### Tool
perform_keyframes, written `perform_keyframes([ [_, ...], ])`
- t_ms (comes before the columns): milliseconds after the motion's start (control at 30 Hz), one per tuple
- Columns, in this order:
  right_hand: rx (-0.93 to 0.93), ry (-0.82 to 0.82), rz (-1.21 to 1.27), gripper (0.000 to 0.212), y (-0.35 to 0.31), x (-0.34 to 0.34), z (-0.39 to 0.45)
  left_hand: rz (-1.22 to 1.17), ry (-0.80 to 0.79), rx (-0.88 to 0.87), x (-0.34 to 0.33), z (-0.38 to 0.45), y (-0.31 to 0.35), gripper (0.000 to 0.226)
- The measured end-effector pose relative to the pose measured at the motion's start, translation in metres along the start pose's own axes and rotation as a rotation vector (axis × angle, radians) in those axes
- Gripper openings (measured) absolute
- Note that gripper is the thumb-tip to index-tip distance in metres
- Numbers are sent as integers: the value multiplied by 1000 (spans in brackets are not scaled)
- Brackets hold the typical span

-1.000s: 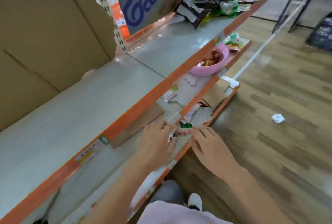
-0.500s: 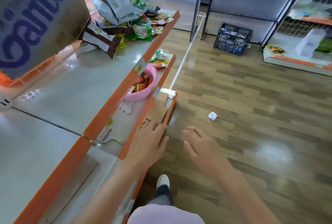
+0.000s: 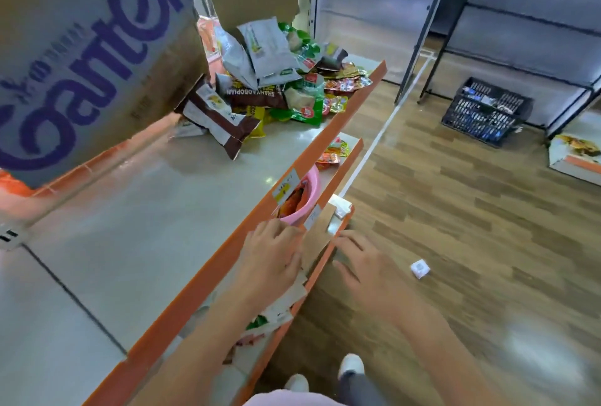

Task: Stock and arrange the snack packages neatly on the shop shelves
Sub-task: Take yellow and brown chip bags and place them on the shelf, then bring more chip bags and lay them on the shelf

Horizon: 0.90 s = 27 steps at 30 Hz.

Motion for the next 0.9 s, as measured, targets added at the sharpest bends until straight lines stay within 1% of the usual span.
perform_keyframes([
  [200,90,-17,62,34,49,7,54,27,41,131,-10,54,7,29],
  [333,168,-31,88,36,96,35,92,13,75,242,-23,104,26,32],
  [400,164,-20,114,35,118,54,111,-17,87,267,-30,129,37,33],
  [533,161,-32,208,36,149,77,147,-42,145,267,-38,166,52,29],
  [600,185,-61,241,37,153,77,165,-46,176,306,-39,176,46,27],
  [733,305,-144,233,38,143,67,210,-13,257,430,-29,193,13,30],
  [800,366,-177,235,39,132,65,238,10,334,474,-16,203,-6,31],
  [900,446,-187,215,38,117,66,282,64,500,521,5,221,-30,29],
])
Point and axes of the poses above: each hand's wrist, its own z-axis towards the middle knuckle, its own x-axis out of the back of the hand, y = z × x, the point moved 1 cm from there along z, towards the middle knuckle, and after that the axes turned 6 degrees about x, right-handed, at the moved point
